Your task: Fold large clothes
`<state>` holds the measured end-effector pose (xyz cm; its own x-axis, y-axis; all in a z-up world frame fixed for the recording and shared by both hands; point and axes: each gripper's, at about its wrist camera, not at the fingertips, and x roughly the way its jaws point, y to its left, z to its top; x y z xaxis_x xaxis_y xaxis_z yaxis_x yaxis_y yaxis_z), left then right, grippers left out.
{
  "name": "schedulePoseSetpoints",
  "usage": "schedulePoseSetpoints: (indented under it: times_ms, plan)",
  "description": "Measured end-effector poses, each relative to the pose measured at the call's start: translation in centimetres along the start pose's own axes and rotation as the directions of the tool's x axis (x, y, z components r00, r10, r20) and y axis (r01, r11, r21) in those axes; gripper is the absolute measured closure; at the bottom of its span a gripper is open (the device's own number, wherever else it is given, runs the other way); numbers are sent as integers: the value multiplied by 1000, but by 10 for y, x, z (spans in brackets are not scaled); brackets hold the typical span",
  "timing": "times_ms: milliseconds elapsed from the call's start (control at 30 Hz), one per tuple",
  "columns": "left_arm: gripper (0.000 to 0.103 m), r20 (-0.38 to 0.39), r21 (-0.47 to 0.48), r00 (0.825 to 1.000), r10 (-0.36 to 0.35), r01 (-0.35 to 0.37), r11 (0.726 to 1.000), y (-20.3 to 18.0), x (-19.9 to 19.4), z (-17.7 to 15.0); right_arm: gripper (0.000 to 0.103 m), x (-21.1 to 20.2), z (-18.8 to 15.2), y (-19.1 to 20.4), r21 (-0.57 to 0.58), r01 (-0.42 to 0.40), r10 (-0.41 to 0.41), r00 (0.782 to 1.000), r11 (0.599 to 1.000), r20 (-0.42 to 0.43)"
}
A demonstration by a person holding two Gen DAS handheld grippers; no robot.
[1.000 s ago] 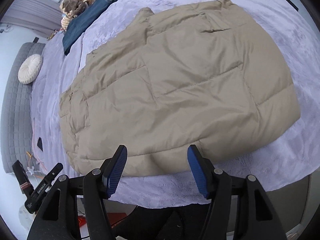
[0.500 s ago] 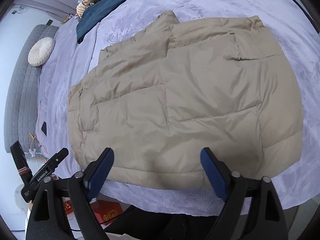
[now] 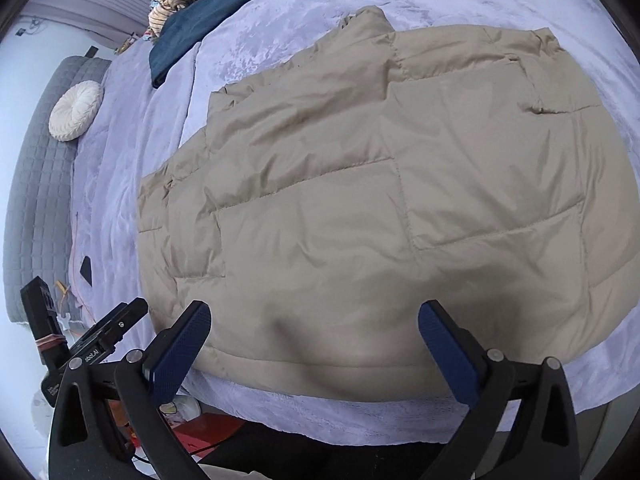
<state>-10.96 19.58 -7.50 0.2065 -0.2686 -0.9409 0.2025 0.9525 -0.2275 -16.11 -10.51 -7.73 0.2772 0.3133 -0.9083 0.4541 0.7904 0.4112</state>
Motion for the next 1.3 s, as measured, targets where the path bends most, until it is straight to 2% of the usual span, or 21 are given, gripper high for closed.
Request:
schedulePoseSetpoints:
  times_ms: [167, 233, 300, 400, 467, 500, 633, 700, 767, 867, 1000, 1067, 1133, 1167, 1200, 1233, 1267, 1300]
  plan:
    - [0, -28, -6, 998, -62, 62, 998, 35, 19, 17, 0, 18, 6, 13, 55, -7, 8, 1000, 998, -12]
    - [0, -38, -29, 992, -118, 117, 993, 49, 26, 23, 0, 22, 12, 20, 58, -17, 17, 1000, 998, -7]
    - [0, -58, -56, 978, -201, 198, 979, 64, 37, 29, 0, 27, 17, 27, 57, -32, 32, 999, 998, 4]
    - [0, -98, -97, 939, -331, 322, 942, 83, 56, 37, 0, 40, 26, 30, 64, -36, 36, 999, 997, -2]
    - [0, -132, -121, 893, -430, 416, 901, 90, 72, 41, 0, 48, 29, 30, 67, -25, 26, 1000, 997, -14]
    - [0, -146, -126, 876, -460, 445, 887, 90, 79, 42, 0, 53, 31, 29, 65, -20, 21, 1000, 998, -19]
    - [0, -192, -115, 819, -541, 528, 841, 80, 102, 49, 0, 62, 33, 25, 52, -6, 8, 999, 999, -35]
    - [0, -206, -97, 805, -556, 548, 831, 71, 109, 53, 0, 64, 33, 25, 47, -1, 3, 999, 999, -36]
    - [0, -220, -73, 784, -580, 580, 811, 62, 113, 58, 0, 66, 33, 26, 46, 4, -3, 999, 999, -36]
    - [0, -260, -59, 736, -626, 635, 770, 51, 121, 64, 0, 68, 34, 24, 46, 13, -11, 999, 999, -36]
    - [0, -323, -17, 727, -606, 636, 772, 33, 139, 66, 0, 72, 33, 24, 47, 22, -20, 999, 999, -33]
    - [0, -337, -29, 713, -615, 645, 763, 29, 146, 68, 0, 74, 33, 24, 44, 27, -26, 999, 999, -33]
    - [1, -334, -51, 690, -642, 667, 743, 27, 147, 71, 0, 76, 33, 25, 39, 34, -32, 999, 999, -33]
    - [20, -330, -54, 683, -651, 675, 736, 27, 144, 71, 0, 77, 33, 27, 38, 36, -35, 999, 999, -33]
    - [35, -330, -50, 683, -652, 677, 735, 30, 139, 67, 0, 77, 33, 27, 38, 39, -38, 999, 999, -33]
    - [57, -332, -46, 677, -657, 684, 728, 29, 136, 68, 0, 78, 33, 27, 37, 42, -41, 999, 998, -35]
    - [65, -318, -37, 682, -659, 686, 727, 27, 129, 68, 0, 78, 34, 28, 35, 44, -42, 998, 998, -38]
    - [68, -307, -19, 692, -654, 682, 731, 26, 121, 69, 0, 77, 35, 29, 33, 46, -44, 998, 998, -43]
